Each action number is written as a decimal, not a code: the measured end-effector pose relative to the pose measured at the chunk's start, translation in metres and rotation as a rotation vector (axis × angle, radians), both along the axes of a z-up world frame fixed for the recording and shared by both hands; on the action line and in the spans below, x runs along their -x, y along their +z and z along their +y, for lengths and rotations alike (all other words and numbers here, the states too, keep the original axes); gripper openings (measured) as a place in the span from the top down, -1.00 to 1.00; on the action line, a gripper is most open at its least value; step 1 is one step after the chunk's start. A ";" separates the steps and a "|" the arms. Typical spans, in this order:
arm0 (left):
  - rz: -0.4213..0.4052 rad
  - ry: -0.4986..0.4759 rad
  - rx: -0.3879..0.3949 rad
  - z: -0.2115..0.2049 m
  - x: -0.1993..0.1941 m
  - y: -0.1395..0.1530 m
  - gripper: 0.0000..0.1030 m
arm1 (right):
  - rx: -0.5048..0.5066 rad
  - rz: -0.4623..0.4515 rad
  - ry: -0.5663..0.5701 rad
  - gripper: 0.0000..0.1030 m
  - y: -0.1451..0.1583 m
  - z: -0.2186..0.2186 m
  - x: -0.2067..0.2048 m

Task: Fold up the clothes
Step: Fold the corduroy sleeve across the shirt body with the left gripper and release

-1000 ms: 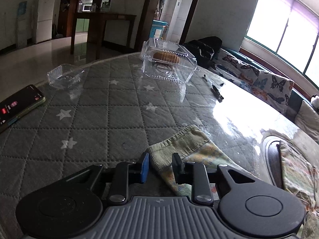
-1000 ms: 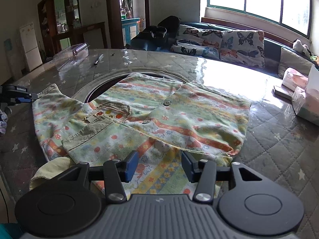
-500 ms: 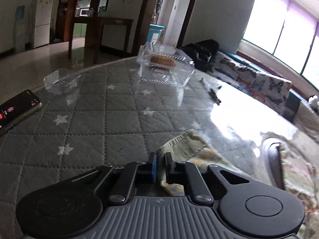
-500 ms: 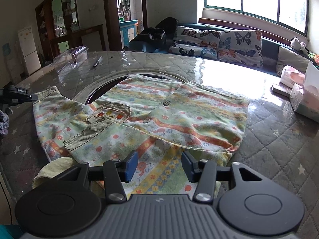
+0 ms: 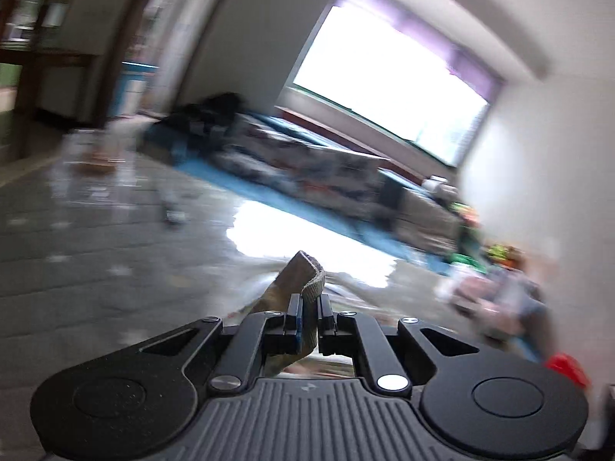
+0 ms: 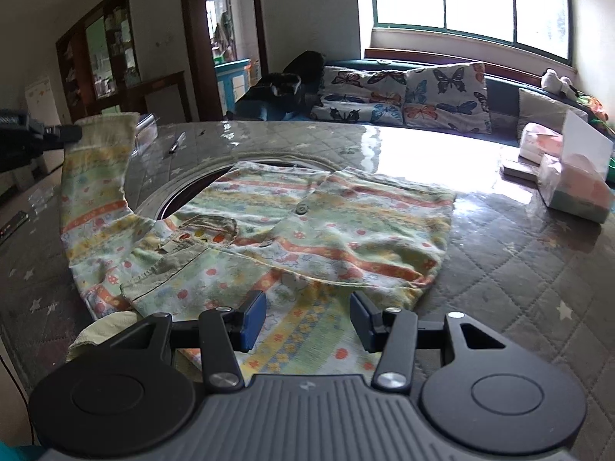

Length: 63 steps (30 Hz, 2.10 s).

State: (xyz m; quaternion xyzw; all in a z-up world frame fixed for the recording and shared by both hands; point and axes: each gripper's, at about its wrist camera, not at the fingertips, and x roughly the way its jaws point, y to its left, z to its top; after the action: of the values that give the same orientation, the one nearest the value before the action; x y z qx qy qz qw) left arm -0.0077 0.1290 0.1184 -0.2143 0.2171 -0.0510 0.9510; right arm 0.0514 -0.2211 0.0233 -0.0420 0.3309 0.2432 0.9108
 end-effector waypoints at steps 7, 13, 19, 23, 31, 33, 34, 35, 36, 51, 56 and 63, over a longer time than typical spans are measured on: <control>-0.003 -0.215 -0.006 -0.073 -0.019 -0.001 0.86 | -0.033 -0.007 -0.056 0.05 -0.002 -0.024 0.005; 0.041 -0.373 -0.028 -0.120 -0.028 -0.021 0.85 | -0.052 0.000 -0.103 0.05 -0.006 -0.042 0.005; 0.124 -0.490 -0.066 -0.150 -0.031 -0.049 0.78 | -0.059 -0.009 -0.114 0.05 -0.003 -0.048 0.005; 0.154 -0.542 -0.086 -0.159 -0.028 -0.059 0.61 | -0.057 -0.025 -0.093 0.05 0.004 -0.040 0.003; 0.136 -0.435 -0.113 -0.116 -0.029 -0.053 0.30 | -0.032 -0.038 0.036 0.05 0.008 0.003 -0.008; 0.148 -0.370 -0.122 -0.098 -0.035 -0.055 0.30 | -0.023 -0.033 0.065 0.06 0.005 0.015 -0.011; 0.157 -0.339 -0.129 -0.090 -0.038 -0.058 0.31 | -0.021 -0.029 0.078 0.06 0.003 0.020 -0.013; 0.166 -0.308 -0.135 -0.081 -0.042 -0.060 0.31 | -0.018 -0.024 0.091 0.07 0.001 0.026 -0.016; 0.176 -0.277 -0.142 -0.073 -0.045 -0.063 0.32 | -0.014 -0.019 0.103 0.07 -0.001 0.031 -0.018; 0.224 -0.261 -0.213 -0.054 -0.035 -0.086 0.39 | 0.085 0.014 0.175 0.08 -0.015 0.043 -0.002; 0.216 -0.333 -0.257 -0.070 -0.012 -0.082 0.34 | 0.132 0.035 0.192 0.07 -0.025 0.041 0.011; 0.153 -0.378 -0.420 -0.072 0.028 -0.072 0.26 | 0.142 -0.010 0.198 0.05 -0.012 0.028 0.029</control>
State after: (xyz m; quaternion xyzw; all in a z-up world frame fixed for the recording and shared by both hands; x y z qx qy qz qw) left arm -0.0361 0.0566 0.0460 0.0280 0.3300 -0.1650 0.9290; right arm 0.0222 -0.1926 0.0114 -0.1401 0.3370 0.3078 0.8787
